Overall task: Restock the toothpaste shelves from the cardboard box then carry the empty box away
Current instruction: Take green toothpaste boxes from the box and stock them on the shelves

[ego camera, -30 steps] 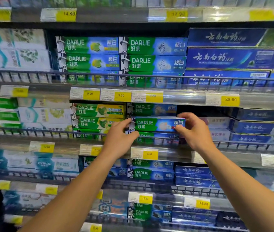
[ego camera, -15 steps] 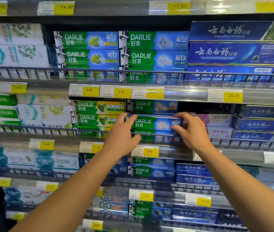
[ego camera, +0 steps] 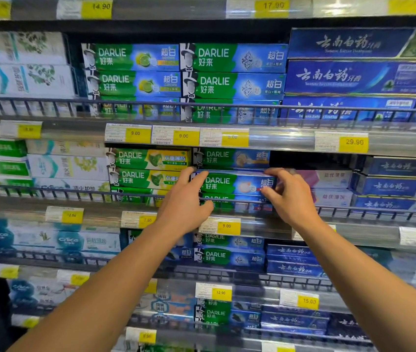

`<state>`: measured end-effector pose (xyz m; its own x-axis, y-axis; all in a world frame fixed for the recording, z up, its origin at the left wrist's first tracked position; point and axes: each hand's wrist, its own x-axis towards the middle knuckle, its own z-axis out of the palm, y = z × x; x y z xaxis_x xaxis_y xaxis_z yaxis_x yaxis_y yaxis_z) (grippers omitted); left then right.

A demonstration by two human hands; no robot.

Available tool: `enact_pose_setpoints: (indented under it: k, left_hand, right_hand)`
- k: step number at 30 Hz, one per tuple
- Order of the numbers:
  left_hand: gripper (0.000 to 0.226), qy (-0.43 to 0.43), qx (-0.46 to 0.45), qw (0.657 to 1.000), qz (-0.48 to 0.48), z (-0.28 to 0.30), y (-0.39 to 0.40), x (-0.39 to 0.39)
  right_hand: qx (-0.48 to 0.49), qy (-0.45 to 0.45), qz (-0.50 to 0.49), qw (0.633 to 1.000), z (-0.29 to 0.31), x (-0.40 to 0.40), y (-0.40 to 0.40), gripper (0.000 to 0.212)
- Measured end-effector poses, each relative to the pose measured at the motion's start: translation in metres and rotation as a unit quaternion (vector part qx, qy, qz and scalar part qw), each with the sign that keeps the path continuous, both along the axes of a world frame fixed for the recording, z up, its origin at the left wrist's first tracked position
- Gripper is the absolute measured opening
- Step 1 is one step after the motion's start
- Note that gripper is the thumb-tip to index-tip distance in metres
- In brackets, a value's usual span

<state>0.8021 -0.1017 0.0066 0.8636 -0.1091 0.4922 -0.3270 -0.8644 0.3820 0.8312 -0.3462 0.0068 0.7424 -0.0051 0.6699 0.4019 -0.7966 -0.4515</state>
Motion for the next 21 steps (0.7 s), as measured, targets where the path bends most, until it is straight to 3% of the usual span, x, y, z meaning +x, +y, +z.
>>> enact_pose_setpoints:
  k: [12,21]
  left_hand:
    - [0.060,-0.047,-0.082,0.993,-0.068,-0.009,-0.003,-0.038]
    - [0.054,0.084,-0.146,0.973,-0.155,-0.081,-0.024,-0.106]
  right_hand:
    - [0.058,-0.018,-0.033,0.998,-0.019,-0.056,0.008,0.054]
    - [0.022,0.129,-0.070,0.989,-0.100,-0.174,0.005,0.053]
